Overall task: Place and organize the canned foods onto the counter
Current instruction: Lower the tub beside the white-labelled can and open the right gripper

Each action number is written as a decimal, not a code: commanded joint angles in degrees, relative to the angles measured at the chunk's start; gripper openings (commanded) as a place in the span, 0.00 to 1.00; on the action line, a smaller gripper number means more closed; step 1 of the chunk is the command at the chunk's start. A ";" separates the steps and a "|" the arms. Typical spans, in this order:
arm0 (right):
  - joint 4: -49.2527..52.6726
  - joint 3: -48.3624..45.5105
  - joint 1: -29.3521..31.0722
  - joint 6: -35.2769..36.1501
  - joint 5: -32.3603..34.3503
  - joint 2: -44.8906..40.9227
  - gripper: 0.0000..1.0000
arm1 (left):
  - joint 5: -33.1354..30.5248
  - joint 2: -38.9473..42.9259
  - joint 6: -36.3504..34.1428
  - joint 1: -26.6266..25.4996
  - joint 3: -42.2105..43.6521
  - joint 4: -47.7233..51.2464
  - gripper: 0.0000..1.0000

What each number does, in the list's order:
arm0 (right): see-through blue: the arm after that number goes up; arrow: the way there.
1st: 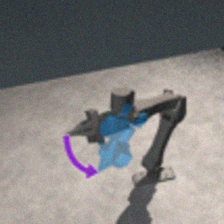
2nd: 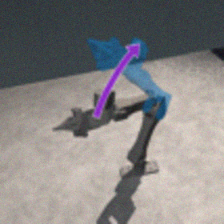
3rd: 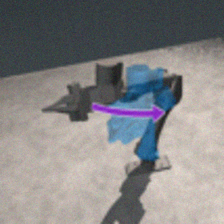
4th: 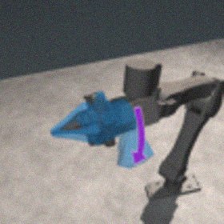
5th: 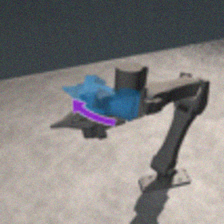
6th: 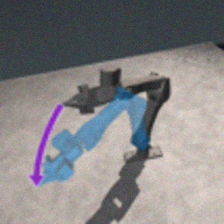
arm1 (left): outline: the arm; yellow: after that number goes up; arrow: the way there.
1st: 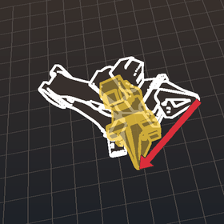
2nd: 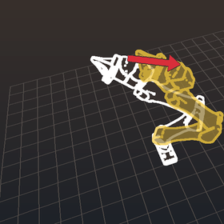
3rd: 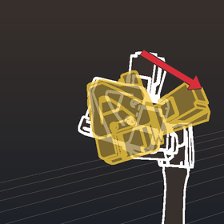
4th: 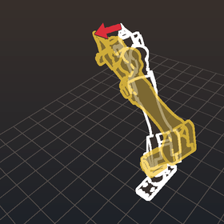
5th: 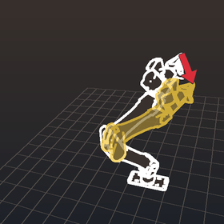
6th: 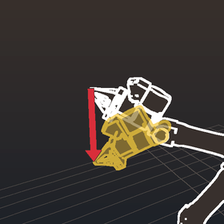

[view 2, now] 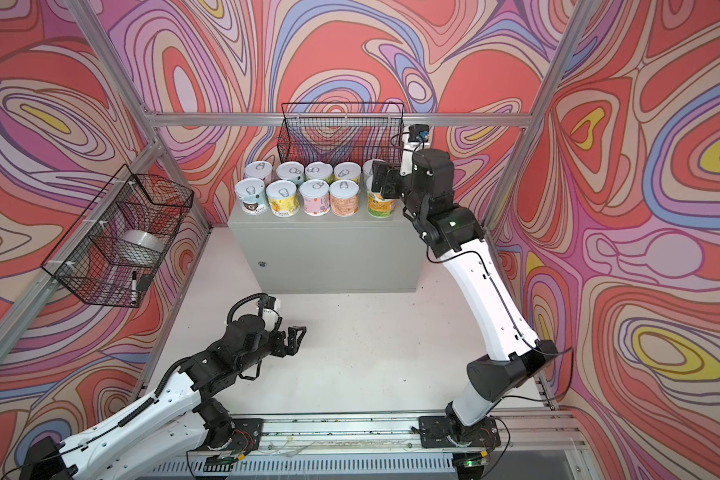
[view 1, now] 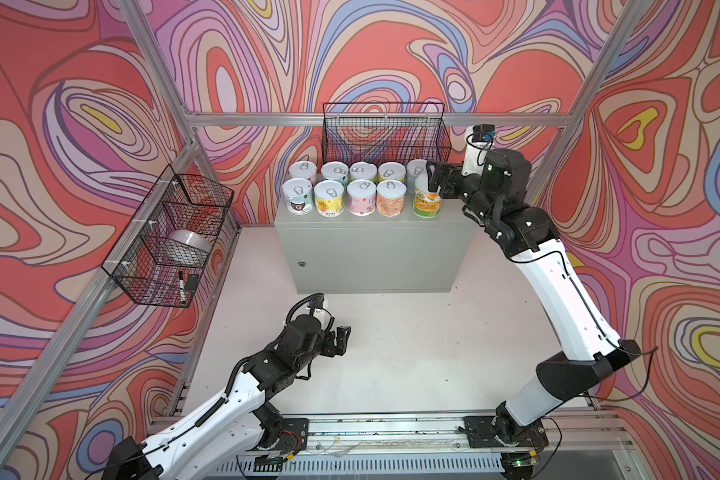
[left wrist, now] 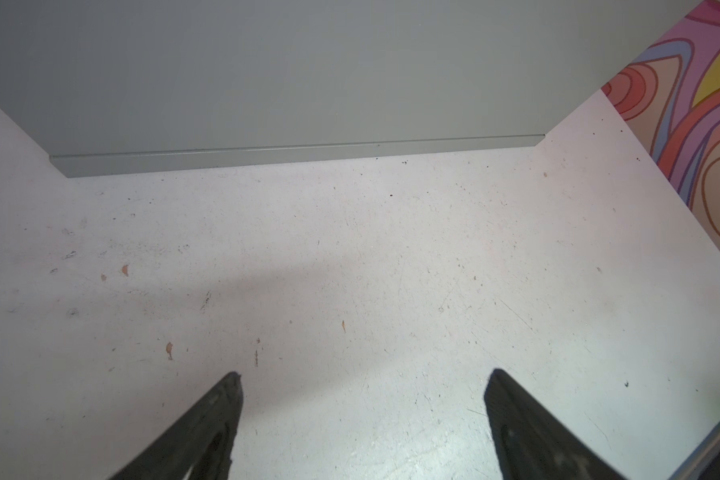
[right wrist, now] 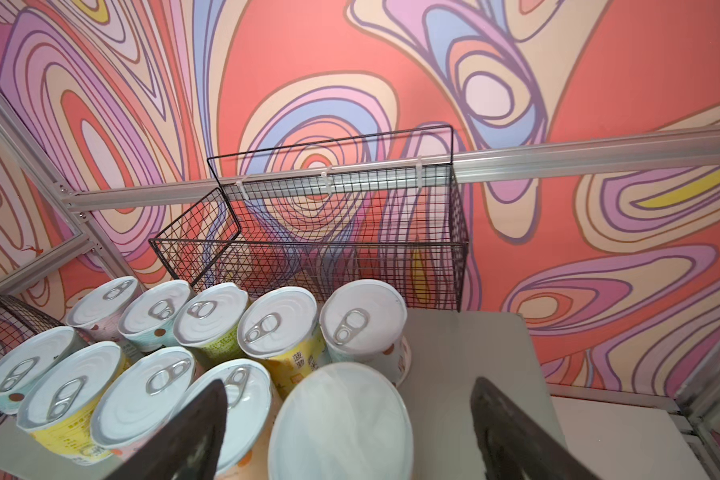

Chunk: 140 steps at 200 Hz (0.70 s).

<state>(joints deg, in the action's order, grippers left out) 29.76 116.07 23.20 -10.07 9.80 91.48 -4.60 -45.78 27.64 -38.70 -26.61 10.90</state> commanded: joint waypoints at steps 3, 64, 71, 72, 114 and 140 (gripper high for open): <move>-1.16 -3.84 -0.95 -0.06 3.93 -4.71 0.94 | -0.80 0.69 -0.11 -0.33 -2.22 -0.01 0.91; -2.50 -18.48 -2.02 -0.02 5.68 -12.31 0.94 | -0.90 0.35 -0.39 -0.32 -1.69 -0.67 0.91; -3.21 -20.06 -2.02 -0.28 5.46 -12.81 0.94 | -0.93 0.30 -0.37 -0.32 -1.56 -0.70 0.92; -3.26 -20.16 -2.02 -0.25 5.43 -12.86 0.94 | -0.93 0.27 -0.34 -0.32 -1.58 -0.70 0.92; -4.79 -23.48 -2.02 -0.83 4.59 -11.98 0.94 | -1.37 0.65 -0.55 -0.33 -1.51 -0.02 0.92; -5.62 -24.06 -2.02 -1.01 3.47 -10.61 0.94 | -1.85 1.17 -0.48 -0.32 -1.34 0.44 0.92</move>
<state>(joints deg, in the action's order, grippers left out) 26.61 92.62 21.41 -10.50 14.37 79.64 -5.04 -45.71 27.62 -38.70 -27.16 10.92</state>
